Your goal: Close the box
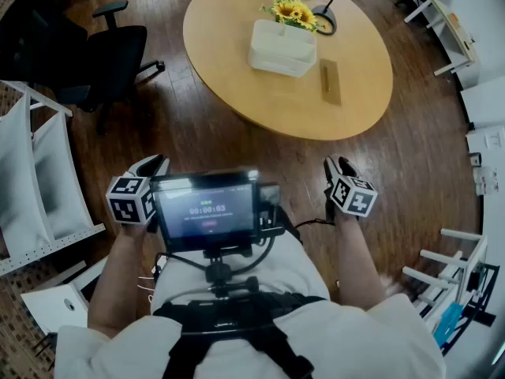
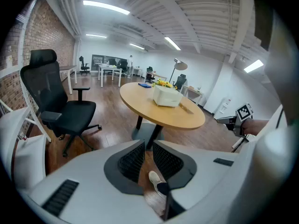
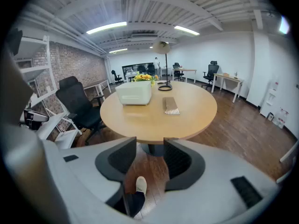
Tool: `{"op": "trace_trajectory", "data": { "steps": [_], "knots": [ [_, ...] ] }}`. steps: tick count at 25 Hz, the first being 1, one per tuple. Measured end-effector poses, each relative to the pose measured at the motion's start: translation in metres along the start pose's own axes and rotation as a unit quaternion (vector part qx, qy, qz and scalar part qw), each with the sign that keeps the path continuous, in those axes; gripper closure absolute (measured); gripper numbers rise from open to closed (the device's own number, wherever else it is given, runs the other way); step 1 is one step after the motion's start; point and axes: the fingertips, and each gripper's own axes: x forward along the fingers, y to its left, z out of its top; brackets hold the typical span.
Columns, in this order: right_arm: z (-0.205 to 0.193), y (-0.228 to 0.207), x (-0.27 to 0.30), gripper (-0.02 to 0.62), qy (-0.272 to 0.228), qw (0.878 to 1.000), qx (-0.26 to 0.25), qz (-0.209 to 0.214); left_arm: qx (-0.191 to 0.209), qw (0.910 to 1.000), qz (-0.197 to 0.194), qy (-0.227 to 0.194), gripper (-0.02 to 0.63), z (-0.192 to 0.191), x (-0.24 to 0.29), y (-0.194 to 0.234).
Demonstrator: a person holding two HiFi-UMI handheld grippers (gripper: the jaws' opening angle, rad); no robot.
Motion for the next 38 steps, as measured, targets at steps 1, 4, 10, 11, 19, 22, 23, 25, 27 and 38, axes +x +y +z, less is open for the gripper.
{"op": "trace_trajectory", "data": {
  "steps": [1,4,10,11,19,22,23,25,27,38],
  "knots": [
    [0.003,-0.006,0.001,0.403,-0.001,1.0,-0.002,-0.006,-0.001,1.0,-0.001,-0.004,0.545,0.005,0.002,-0.001],
    [0.024,-0.025,0.014,0.405,0.002,1.0,-0.01,-0.016,-0.004,0.9999,-0.003,-0.01,0.545,0.028,0.022,-0.006],
    [0.075,-0.058,0.065,0.405,0.018,1.0,-0.02,-0.011,-0.015,0.9999,-0.001,-0.004,0.545,0.069,0.085,-0.016],
    [0.081,-0.062,0.072,0.405,0.019,0.999,-0.026,-0.01,-0.017,0.9999,-0.001,-0.001,0.545,0.071,0.093,-0.018],
    [0.127,-0.091,0.16,0.419,0.039,0.997,-0.068,-0.007,-0.02,0.9998,0.009,0.001,0.545,0.095,0.129,-0.032],
    [0.14,-0.09,0.193,0.425,0.05,0.995,-0.081,-0.003,-0.026,0.9994,0.022,0.003,0.545,0.097,0.134,-0.029],
    [0.141,-0.091,0.206,0.425,0.058,0.995,-0.083,-0.002,-0.029,0.9992,0.026,0.004,0.545,0.097,0.136,-0.027],
    [0.143,-0.095,0.229,0.437,0.074,0.994,-0.082,-0.007,-0.034,0.9989,0.032,0.008,0.545,0.095,0.139,-0.024],
    [0.146,-0.098,0.244,0.44,0.085,0.993,-0.076,-0.016,-0.036,0.9987,0.035,0.012,0.545,0.094,0.142,-0.022],
    [0.14,-0.121,0.247,0.584,0.084,0.993,-0.071,-0.039,-0.02,0.9985,0.051,-0.005,0.545,0.114,0.14,-0.03]
  ]
}}
